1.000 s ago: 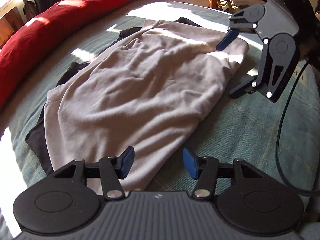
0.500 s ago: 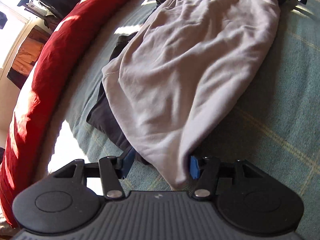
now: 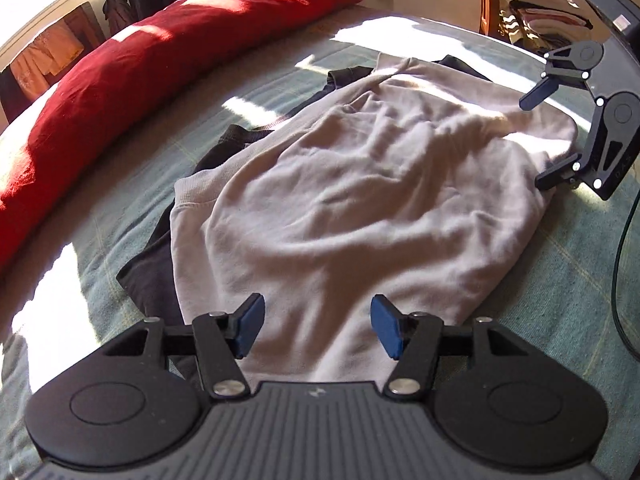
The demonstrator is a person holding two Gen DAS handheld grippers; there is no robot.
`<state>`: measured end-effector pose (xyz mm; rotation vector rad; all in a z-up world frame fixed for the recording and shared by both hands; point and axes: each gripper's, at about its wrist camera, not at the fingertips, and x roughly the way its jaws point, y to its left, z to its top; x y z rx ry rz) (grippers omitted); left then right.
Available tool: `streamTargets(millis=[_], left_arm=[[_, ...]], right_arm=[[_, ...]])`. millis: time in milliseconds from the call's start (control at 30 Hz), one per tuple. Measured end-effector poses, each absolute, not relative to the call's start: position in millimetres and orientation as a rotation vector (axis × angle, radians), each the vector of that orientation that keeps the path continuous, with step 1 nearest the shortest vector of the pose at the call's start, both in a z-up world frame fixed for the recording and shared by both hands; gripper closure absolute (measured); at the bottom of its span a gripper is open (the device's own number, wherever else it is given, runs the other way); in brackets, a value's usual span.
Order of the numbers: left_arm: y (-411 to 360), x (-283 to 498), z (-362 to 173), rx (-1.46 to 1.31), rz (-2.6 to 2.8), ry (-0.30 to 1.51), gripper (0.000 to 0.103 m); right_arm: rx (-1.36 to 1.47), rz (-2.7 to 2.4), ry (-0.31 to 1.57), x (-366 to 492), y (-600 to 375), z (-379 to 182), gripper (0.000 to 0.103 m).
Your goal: Fold clothes
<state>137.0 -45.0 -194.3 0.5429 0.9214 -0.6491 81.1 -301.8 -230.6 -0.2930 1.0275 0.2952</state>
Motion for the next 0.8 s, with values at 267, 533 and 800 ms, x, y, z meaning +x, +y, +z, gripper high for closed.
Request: streamTargets(millis=[267, 533, 800], left_arm=[[-8.1, 126.7, -197.5, 0.423, -0.561, 1.093, 0.043], [-36.0, 170.6, -201.5, 0.14, -0.573, 1.14, 0.039], [-24.5, 154.6, -213.7, 0.105, -0.519, 1.21, 0.036]], right_arm=[[-0.149, 0.295, 1.163, 63.4, -333.4, -235.3, 0.0], [0.162, 0.168, 1.196, 114.4, -336.9, -245.2, 0.0], [0.208, 0.11, 1.21, 118.3, -335.8, -255.0, 0.0]])
